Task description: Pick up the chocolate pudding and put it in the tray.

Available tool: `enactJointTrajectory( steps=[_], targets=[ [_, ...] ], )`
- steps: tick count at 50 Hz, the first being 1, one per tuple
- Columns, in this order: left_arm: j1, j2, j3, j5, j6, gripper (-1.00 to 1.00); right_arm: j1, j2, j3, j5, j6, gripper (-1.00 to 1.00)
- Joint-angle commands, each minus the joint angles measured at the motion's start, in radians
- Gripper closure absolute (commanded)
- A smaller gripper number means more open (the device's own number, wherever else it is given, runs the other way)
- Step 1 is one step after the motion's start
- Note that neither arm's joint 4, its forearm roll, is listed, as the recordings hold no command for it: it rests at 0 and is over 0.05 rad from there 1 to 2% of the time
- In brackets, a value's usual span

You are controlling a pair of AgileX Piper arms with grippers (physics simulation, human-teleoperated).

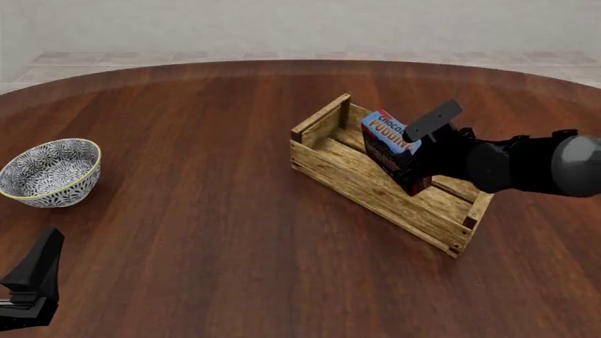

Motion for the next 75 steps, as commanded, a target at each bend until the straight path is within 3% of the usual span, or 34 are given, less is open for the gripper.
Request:
enactJointTrajectory(
  steps=[1, 68, 69, 75],
  targets=[
    [0.0, 0.0, 0.0, 0.0, 0.0, -1.0, -0.001, 0.01, 0.005, -0.015, 0.022, 1.0],
    [0.0, 0.0, 0.0, 0.0, 0.0, -1.0, -0.033, 0.088, 0.022, -0.08, 0.053, 1.0],
    [0.0, 0.0, 0.0, 0.0, 0.0, -1.0, -0.025, 0.091, 0.025, -0.083, 0.057, -1.0],
    [0.0, 0.0, 0.0, 0.0, 0.0, -1.0, -0.044, 0.098, 0.009, -0.07, 0.064, -1.0]
  ],
)
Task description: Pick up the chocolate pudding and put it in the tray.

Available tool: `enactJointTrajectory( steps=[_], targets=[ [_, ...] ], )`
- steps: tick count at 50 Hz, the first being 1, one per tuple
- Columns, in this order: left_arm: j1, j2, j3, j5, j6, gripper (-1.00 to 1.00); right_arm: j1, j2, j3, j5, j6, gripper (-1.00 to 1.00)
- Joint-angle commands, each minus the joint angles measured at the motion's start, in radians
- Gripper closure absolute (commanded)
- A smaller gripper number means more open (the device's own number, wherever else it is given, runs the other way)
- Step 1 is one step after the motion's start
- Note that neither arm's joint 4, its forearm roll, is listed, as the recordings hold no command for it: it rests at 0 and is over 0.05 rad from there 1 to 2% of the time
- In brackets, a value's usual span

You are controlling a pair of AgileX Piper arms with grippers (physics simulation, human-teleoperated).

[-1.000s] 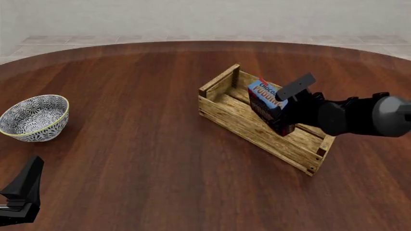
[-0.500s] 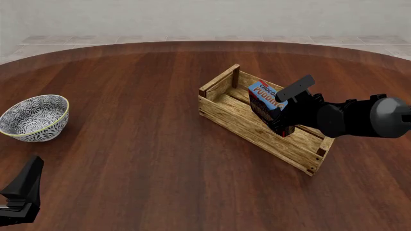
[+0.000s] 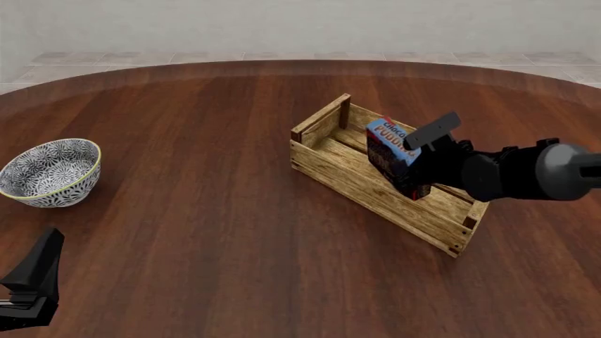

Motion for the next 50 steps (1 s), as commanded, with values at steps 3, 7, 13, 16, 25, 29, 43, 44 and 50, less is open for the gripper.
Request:
enactJointTrajectory(
  steps=[3, 7, 13, 16, 25, 29, 43, 44, 50],
  targets=[
    [0.0, 0.0, 0.0, 0.0, 0.0, -1.0, -0.02, 0.026, -0.009, 0.008, 0.014, -1.0],
    [0.0, 0.0, 0.0, 0.0, 0.0, -1.0, -0.028, 0.024, -0.016, 0.019, 0.021, -1.0],
    [0.0, 0.0, 0.0, 0.0, 0.0, -1.0, -0.03, 0.011, -0.019, 0.028, 0.018, -1.0],
    [0.0, 0.0, 0.0, 0.0, 0.0, -1.0, -0.028, -0.004, -0.018, 0.038, 0.021, -1.0],
    [0.0, 0.0, 0.0, 0.0, 0.0, -1.0, -0.022, -0.064, -0.024, 0.08, 0.026, -1.0],
    [0.0, 0.0, 0.0, 0.0, 0.0, -1.0, -0.021, -0.104, -0.022, 0.104, 0.024, -1.0],
    [0.0, 0.0, 0.0, 0.0, 0.0, -1.0, -0.026, -0.274, -0.014, 0.206, 0.039, -1.0],
    [0.0, 0.0, 0.0, 0.0, 0.0, -1.0, -0.026, -0.296, -0.014, 0.217, 0.046, -1.0],
    [0.0, 0.0, 0.0, 0.0, 0.0, -1.0, -0.031, -0.421, -0.018, 0.292, 0.058, -1.0]
  ],
)
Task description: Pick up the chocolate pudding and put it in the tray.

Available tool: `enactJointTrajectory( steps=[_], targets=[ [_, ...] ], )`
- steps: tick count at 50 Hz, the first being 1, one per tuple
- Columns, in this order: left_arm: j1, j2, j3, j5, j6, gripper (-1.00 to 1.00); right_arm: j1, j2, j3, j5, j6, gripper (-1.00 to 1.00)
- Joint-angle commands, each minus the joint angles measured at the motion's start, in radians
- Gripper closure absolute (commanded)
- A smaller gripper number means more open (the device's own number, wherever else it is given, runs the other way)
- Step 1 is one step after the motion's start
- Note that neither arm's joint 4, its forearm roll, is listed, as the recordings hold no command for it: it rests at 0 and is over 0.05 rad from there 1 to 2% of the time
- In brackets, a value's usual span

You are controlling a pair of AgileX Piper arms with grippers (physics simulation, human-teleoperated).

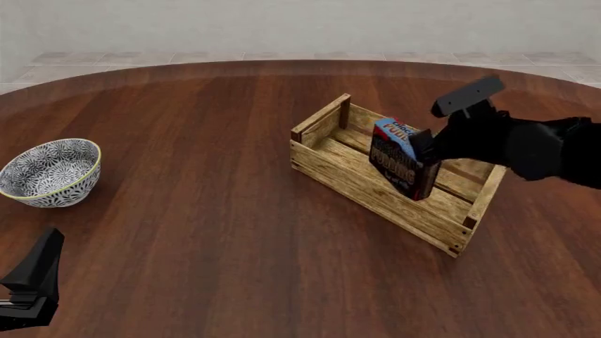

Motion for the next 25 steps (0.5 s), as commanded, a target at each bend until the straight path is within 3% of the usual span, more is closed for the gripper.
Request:
enactJointTrajectory(
  steps=[1, 25],
  targets=[
    [0.0, 0.0, 0.0, 0.0, 0.0, -1.0, -0.005, -0.182, -0.001, 0.111, 0.015, -1.0],
    [0.0, 0.0, 0.0, 0.0, 0.0, -1.0, 0.054, -0.708, -0.035, 0.433, 0.077, -1.0]
  ],
)
